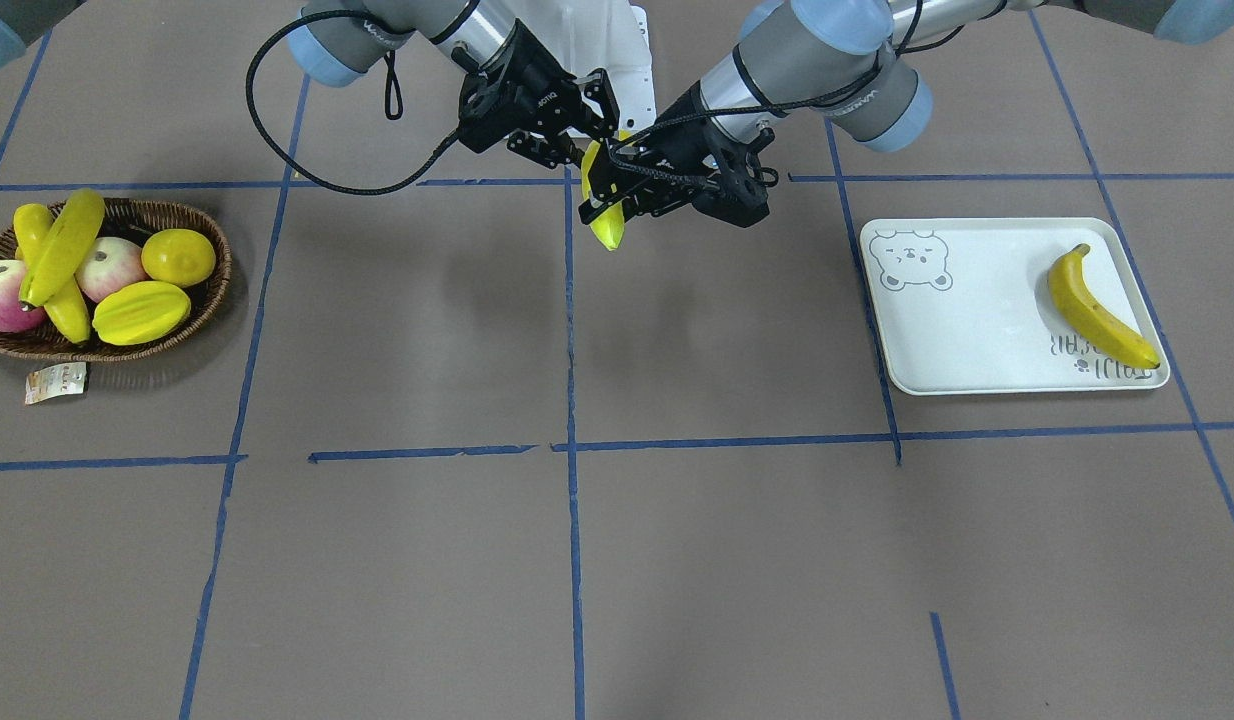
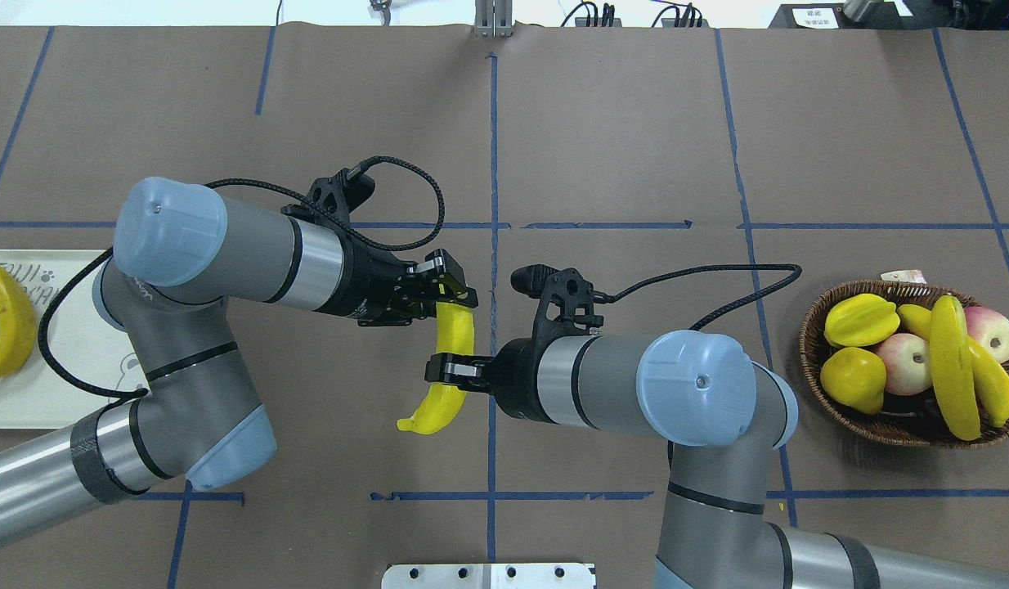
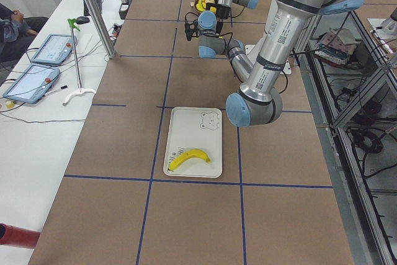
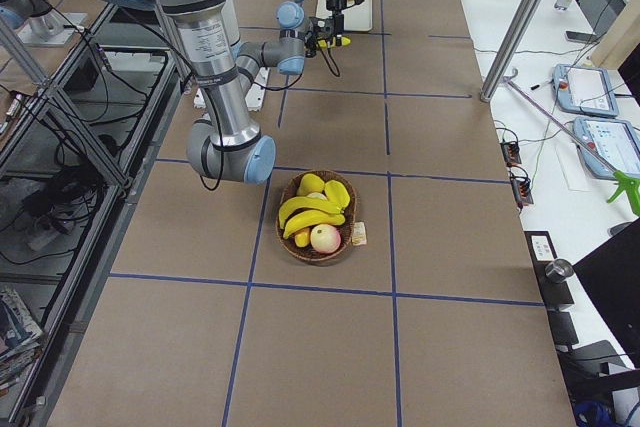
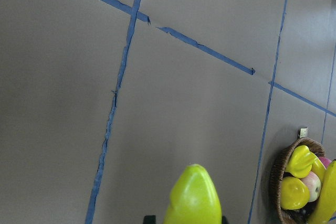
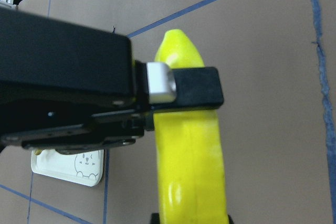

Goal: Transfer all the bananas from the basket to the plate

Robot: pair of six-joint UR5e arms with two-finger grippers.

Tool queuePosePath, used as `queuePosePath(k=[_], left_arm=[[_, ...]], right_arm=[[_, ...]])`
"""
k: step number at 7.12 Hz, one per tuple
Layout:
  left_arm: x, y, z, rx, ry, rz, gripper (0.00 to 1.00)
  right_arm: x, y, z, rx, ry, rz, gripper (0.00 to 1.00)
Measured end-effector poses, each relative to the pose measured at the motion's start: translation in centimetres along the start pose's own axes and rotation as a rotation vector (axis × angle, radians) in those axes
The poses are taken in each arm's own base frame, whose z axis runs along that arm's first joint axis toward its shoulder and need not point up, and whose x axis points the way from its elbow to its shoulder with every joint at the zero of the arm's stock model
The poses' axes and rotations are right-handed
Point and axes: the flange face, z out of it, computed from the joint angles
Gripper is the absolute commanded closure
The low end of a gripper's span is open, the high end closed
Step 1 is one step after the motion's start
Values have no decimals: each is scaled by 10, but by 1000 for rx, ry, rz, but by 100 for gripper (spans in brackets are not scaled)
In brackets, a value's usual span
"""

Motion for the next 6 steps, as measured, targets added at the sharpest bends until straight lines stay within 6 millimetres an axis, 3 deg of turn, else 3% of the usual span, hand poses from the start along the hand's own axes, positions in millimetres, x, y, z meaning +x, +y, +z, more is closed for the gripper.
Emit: queuePosePath(k=[6], left_arm=[[-8, -14, -9, 30, -32, -14, 100]], right_arm=[[0, -4, -5, 0, 13, 2, 1]])
